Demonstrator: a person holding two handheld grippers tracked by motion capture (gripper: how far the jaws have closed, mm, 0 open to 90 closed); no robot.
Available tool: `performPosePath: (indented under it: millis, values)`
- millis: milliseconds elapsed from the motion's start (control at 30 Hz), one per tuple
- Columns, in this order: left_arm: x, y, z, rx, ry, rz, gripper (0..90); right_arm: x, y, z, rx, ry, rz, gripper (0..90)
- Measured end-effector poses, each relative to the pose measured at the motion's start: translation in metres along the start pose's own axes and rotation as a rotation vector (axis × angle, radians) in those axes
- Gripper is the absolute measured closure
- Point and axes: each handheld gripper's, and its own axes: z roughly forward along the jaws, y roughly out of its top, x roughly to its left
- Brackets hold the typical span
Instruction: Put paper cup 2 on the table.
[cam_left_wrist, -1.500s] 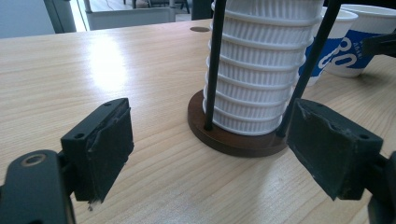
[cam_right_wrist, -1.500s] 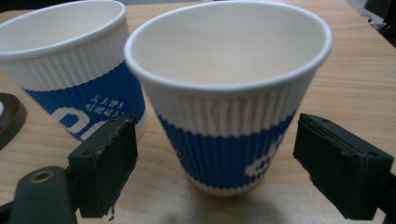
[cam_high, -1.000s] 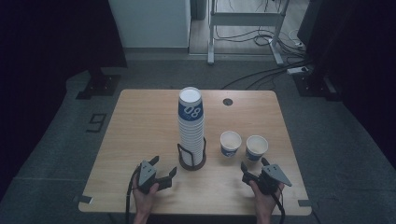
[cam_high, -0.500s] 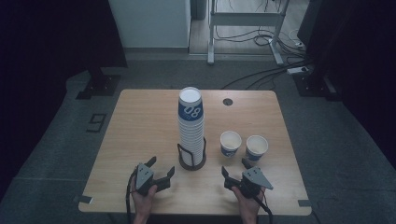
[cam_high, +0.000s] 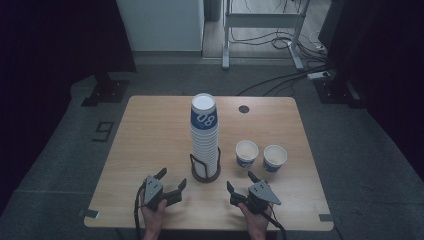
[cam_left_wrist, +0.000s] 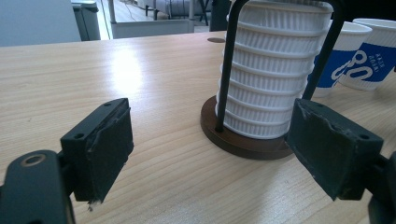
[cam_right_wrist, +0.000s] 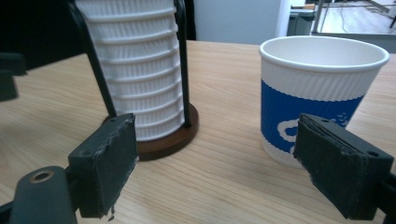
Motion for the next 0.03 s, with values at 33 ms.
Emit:
performPosePath:
  millis: [33]
  values:
    - [0.0003,0.0000,-0.0001,0.000,-0.001,-0.002,14.1,-0.0002,0.0002,0.0005,0.006,-0.011,-0.008,13.2]
